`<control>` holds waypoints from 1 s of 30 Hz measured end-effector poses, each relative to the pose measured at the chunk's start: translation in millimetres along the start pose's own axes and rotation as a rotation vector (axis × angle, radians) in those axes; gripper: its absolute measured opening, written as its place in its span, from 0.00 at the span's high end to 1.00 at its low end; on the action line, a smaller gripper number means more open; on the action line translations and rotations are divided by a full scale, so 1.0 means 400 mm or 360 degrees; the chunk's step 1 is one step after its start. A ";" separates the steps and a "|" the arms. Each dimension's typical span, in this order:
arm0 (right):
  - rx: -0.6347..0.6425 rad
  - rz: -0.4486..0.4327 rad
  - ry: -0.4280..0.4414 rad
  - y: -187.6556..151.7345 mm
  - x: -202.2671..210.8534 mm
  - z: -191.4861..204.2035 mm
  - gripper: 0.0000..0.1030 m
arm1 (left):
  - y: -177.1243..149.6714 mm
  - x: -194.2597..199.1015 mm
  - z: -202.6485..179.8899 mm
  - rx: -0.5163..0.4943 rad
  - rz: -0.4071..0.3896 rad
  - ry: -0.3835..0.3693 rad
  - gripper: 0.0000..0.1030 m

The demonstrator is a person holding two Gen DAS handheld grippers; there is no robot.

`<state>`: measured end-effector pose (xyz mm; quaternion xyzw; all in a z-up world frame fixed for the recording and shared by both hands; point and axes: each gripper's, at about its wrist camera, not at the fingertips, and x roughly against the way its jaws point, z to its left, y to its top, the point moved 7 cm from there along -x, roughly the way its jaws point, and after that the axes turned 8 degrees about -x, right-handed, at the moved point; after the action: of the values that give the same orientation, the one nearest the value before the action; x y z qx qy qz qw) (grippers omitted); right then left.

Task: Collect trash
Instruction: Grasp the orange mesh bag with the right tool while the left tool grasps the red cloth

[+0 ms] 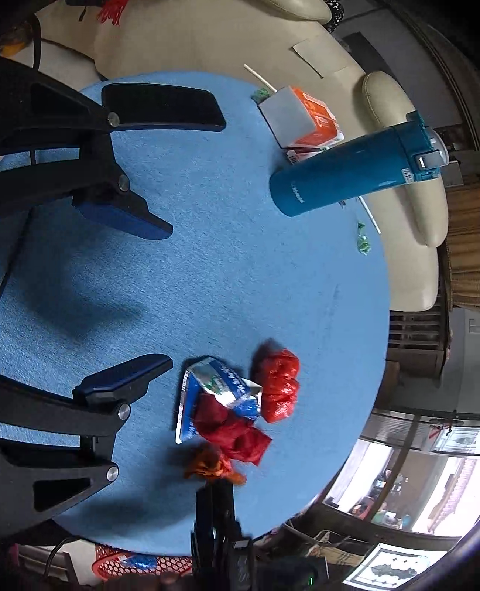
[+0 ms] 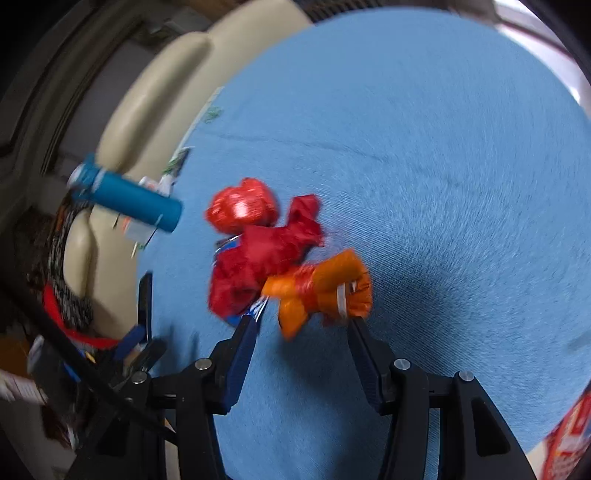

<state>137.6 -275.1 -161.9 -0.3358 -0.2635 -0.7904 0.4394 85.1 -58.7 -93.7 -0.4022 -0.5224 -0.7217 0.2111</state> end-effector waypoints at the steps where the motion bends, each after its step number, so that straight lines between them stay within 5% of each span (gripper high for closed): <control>1: -0.0038 0.0009 0.0014 0.009 -0.009 -0.004 0.46 | 0.004 0.000 -0.001 0.0000 -0.0005 -0.0008 0.37; 7: -0.0134 -0.0055 -0.0008 0.071 -0.041 -0.006 0.46 | 0.014 0.008 -0.013 0.0011 0.0000 -0.0041 0.37; 10: -0.0025 -0.0064 -0.0070 0.075 -0.059 0.012 0.63 | 0.023 0.012 -0.018 0.0005 -0.0006 -0.0048 0.37; 14: 0.0152 -0.0165 -0.0135 0.068 -0.047 0.024 0.68 | 0.053 0.015 -0.044 -0.0036 -0.0017 -0.0067 0.37; 23: 0.0232 -0.0311 -0.0130 0.006 0.081 -0.046 0.69 | 0.149 -0.069 -0.197 -0.0197 0.0042 -0.0249 0.37; 30: 0.0199 -0.0452 -0.0098 -0.016 0.206 -0.126 0.69 | 0.176 -0.172 -0.287 -0.0283 0.0151 -0.0279 0.37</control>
<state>84.8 -350.6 -132.0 -0.2913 -0.3704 -0.8160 0.3349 135.4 -198.6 -122.7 -0.5050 -0.4533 -0.7163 0.1621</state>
